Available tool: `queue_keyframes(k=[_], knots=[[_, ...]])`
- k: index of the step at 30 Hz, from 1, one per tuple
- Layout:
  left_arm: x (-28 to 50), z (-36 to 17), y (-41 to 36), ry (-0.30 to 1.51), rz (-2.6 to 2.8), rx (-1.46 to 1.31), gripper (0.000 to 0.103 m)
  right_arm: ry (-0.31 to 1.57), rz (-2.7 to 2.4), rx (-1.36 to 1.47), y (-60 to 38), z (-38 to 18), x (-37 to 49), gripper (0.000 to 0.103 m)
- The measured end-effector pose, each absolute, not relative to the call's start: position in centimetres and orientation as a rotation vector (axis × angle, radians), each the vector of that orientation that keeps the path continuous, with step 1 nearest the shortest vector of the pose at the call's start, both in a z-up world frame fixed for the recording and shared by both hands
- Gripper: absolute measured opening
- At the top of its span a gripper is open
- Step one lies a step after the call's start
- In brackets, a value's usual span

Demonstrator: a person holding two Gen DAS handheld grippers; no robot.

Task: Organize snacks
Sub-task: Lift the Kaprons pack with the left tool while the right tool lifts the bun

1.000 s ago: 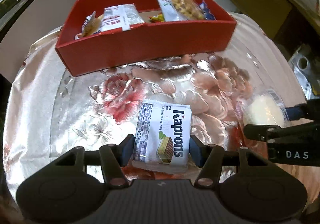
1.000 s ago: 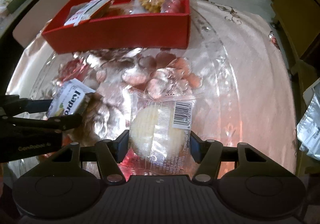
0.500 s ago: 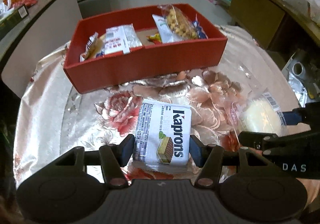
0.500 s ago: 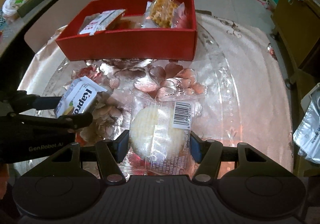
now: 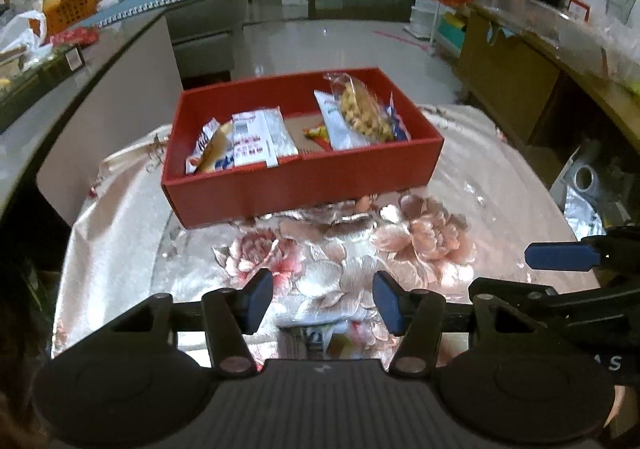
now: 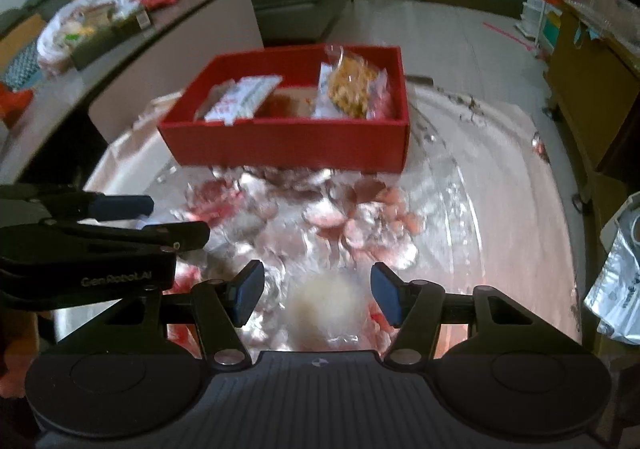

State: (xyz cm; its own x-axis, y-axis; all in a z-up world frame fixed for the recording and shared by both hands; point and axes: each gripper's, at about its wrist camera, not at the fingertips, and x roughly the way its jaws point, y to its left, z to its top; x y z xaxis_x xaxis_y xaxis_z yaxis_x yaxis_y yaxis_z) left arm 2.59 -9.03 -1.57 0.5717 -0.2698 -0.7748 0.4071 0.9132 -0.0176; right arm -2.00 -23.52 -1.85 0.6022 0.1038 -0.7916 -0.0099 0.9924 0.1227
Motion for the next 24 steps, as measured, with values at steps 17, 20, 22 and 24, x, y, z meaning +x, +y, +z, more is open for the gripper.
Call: queue_keyframes(k=[17,20,22,24], knots=[[2.3,-6.9,-9.8,1.028,-0.423,0.325,0.061,1.127,0.0,0.076,-23.6,-7.7,-0.9,0.091],[2.6,-8.4,-9.4,1.075,-0.405,0.326,0.063,1.148,-0.035,0.053,-23.6,-8.8,-0.2,0.092],[2.7,-8.4,-9.3,1.069,-0.414,0.32,0.063,1.155,-0.045,0.028,-23.4,-9.3,0.1,0.095],[3.0,-8.6,-9.0,1.07,-0.409,0.3,0.063,1.156,-0.042,0.025,-23.2,-9.6,0.3,0.1]])
